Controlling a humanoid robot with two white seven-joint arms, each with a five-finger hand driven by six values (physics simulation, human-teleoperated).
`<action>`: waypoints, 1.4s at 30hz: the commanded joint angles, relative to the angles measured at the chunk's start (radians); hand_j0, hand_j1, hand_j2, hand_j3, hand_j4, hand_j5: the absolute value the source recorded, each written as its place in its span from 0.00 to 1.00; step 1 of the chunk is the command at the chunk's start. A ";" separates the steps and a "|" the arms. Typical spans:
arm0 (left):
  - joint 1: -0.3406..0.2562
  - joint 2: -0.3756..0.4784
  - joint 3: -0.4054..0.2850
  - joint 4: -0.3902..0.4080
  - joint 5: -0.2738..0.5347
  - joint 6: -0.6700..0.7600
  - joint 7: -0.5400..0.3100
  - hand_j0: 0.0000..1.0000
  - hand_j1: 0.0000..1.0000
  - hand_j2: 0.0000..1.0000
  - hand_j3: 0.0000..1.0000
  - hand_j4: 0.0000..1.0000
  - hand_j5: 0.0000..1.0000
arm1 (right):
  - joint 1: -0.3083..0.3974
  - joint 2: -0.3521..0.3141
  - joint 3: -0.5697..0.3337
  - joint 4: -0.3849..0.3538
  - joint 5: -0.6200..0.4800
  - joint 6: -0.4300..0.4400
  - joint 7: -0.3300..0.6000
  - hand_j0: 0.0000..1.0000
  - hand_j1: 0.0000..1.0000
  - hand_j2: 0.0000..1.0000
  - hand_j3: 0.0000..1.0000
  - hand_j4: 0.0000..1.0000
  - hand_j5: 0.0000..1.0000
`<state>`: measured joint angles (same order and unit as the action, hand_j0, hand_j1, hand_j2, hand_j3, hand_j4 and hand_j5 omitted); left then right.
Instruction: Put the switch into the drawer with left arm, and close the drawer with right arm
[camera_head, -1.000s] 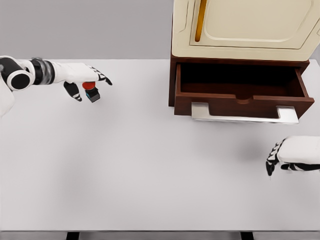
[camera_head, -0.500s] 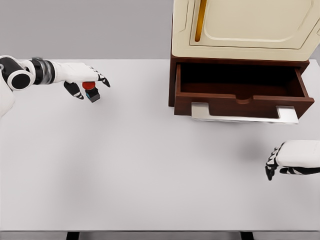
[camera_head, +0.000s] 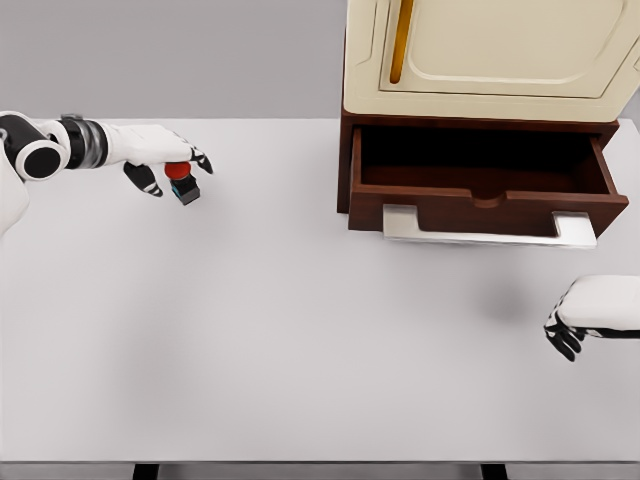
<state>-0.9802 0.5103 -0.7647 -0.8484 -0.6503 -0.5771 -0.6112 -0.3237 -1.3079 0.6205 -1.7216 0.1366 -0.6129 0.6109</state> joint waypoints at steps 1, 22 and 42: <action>0.000 0.000 0.001 0.000 0.003 0.006 0.000 0.79 0.79 0.79 0.79 0.79 0.79 | 0.000 -0.002 -0.001 0.019 -0.005 0.002 0.000 0.29 0.29 0.29 0.29 0.29 0.29; 0.000 -0.001 -0.004 -0.006 0.004 -0.001 0.000 0.47 0.47 0.47 0.47 0.47 0.47 | -0.021 0.001 -0.022 0.019 -0.006 0.002 0.000 0.33 0.33 0.33 0.33 0.33 0.33; -0.014 0.050 0.002 -0.029 0.187 -0.034 0.000 0.46 0.46 0.46 0.46 0.46 0.46 | -0.021 0.001 -0.047 0.060 -0.014 0.002 0.000 0.34 0.34 0.34 0.34 0.34 0.34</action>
<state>-0.9925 0.5539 -0.7648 -0.8771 -0.4924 -0.6132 -0.6115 -0.3467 -1.3052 0.5750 -1.6618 0.1281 -0.6130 0.6110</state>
